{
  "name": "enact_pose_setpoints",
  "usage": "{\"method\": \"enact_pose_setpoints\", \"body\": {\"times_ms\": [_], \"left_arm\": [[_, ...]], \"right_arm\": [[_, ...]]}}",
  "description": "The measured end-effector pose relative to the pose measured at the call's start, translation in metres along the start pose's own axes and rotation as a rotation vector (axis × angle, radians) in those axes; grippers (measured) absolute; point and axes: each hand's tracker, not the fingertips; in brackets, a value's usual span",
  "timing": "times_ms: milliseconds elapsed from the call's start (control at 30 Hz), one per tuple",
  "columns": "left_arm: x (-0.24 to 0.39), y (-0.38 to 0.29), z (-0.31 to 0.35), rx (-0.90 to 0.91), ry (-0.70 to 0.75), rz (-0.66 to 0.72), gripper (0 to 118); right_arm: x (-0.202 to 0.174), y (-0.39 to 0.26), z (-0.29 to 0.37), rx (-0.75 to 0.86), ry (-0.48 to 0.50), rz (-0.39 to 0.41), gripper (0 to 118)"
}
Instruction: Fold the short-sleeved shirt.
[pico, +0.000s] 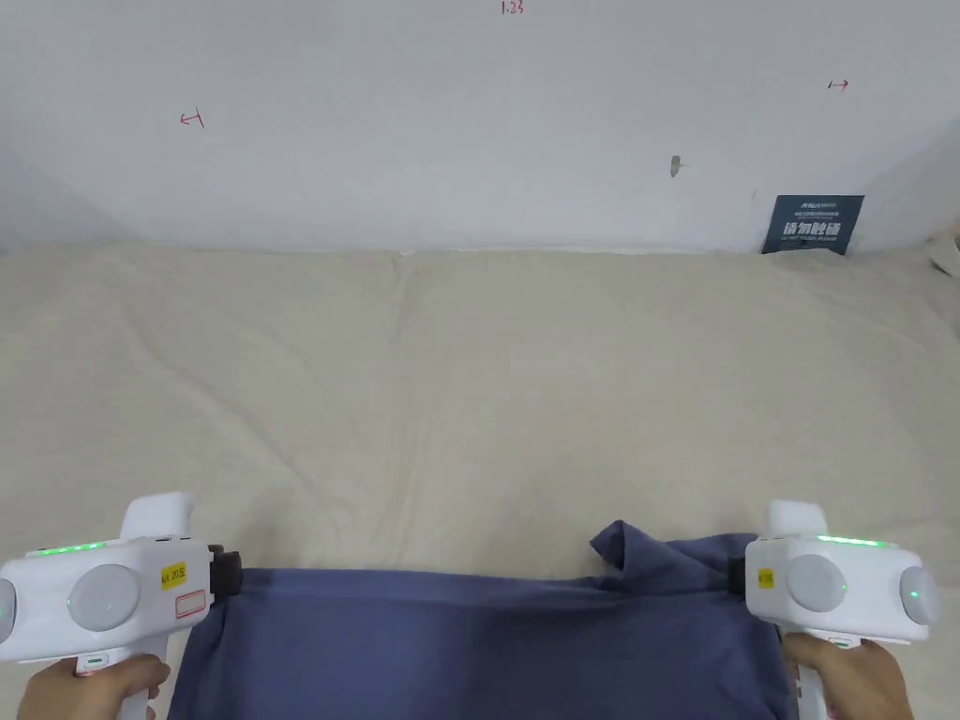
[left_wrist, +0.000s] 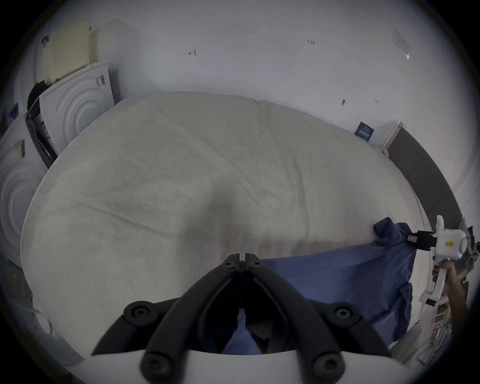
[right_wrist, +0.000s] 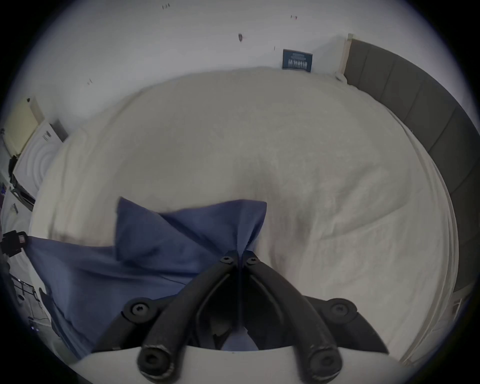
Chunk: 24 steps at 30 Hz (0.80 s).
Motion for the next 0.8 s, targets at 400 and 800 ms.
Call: {"method": "enact_pose_setpoints", "body": {"times_ms": [400, 800], "left_arm": [[-0.031, -0.067, 0.084, 0.035, -0.011, 0.058, 3], [-0.056, -0.200, 0.082, -0.176, 0.033, 0.075, 3]], "right_arm": [[0.019, -0.094, 0.180, 0.202, 0.148, 0.022, 0], [0.031, -0.238, 0.166, -0.028, 0.064, -0.055, 0]]}}
